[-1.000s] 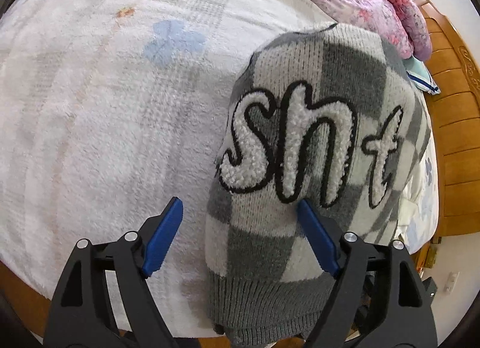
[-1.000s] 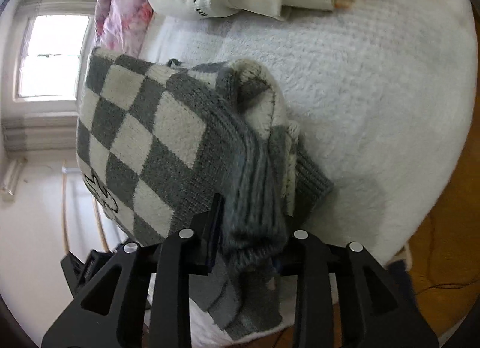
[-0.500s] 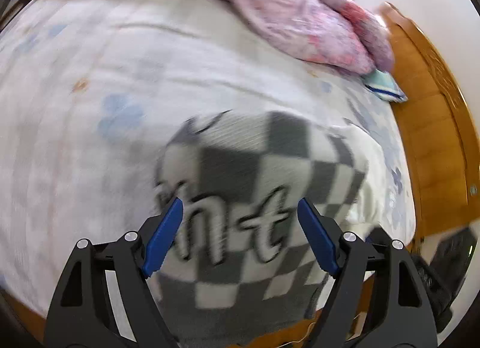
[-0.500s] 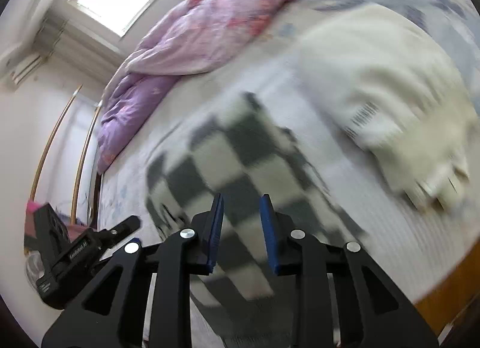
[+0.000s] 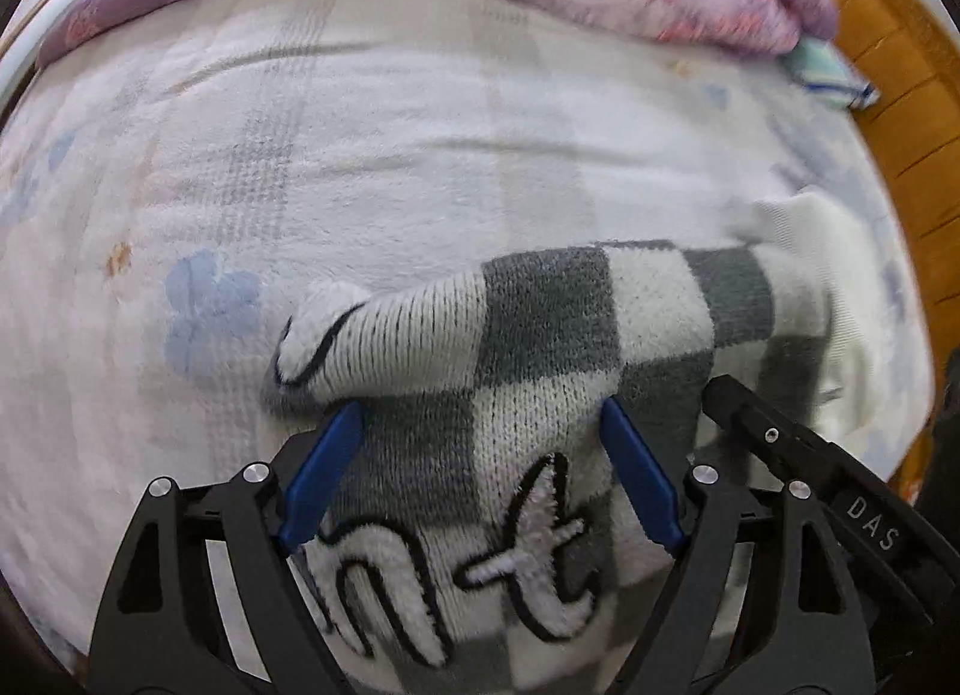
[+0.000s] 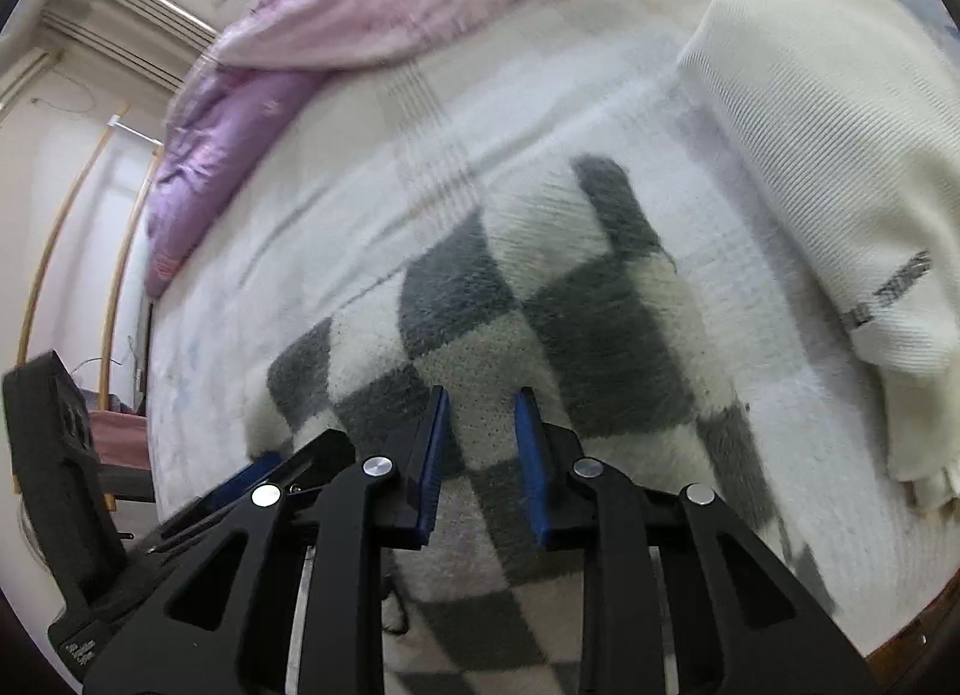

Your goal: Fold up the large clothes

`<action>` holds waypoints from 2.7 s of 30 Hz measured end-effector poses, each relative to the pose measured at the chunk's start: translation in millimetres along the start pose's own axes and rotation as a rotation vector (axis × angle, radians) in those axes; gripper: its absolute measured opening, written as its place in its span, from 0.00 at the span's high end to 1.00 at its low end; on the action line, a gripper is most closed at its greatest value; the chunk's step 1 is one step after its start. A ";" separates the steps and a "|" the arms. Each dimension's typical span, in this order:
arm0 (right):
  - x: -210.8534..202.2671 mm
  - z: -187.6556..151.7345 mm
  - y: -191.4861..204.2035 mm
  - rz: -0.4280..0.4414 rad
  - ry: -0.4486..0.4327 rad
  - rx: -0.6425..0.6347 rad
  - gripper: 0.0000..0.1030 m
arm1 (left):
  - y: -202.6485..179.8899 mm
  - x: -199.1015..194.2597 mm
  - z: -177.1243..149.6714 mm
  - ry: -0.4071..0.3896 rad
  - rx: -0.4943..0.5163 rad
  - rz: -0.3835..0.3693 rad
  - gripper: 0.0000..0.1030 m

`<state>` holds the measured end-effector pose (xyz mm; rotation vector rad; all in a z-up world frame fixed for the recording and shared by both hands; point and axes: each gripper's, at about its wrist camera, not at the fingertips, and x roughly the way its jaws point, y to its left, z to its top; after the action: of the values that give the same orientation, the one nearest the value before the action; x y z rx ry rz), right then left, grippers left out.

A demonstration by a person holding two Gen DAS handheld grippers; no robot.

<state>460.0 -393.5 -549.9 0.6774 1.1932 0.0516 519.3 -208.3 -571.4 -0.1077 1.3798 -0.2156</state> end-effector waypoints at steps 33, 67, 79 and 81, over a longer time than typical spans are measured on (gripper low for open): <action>-1.7 -31.5 -13.1 -0.059 0.107 -0.235 0.93 | 27.5 -24.6 -67.0 -0.033 -0.146 -0.058 0.07; -41.1 -133.5 -79.2 0.038 0.138 -0.215 0.92 | 34.2 3.4 -240.0 0.159 -0.437 -0.103 0.04; -79.8 -132.9 -145.7 0.116 0.021 0.124 0.22 | 69.2 -24.8 -250.3 0.093 -0.522 -0.227 0.04; -67.9 -132.5 -161.6 0.152 0.049 0.220 0.22 | 76.8 -29.8 -249.0 0.077 -0.521 -0.231 0.04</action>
<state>268.7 -488.6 -601.7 0.9646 1.2027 0.0651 276.7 -114.5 -605.4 -0.6996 1.4732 -0.0470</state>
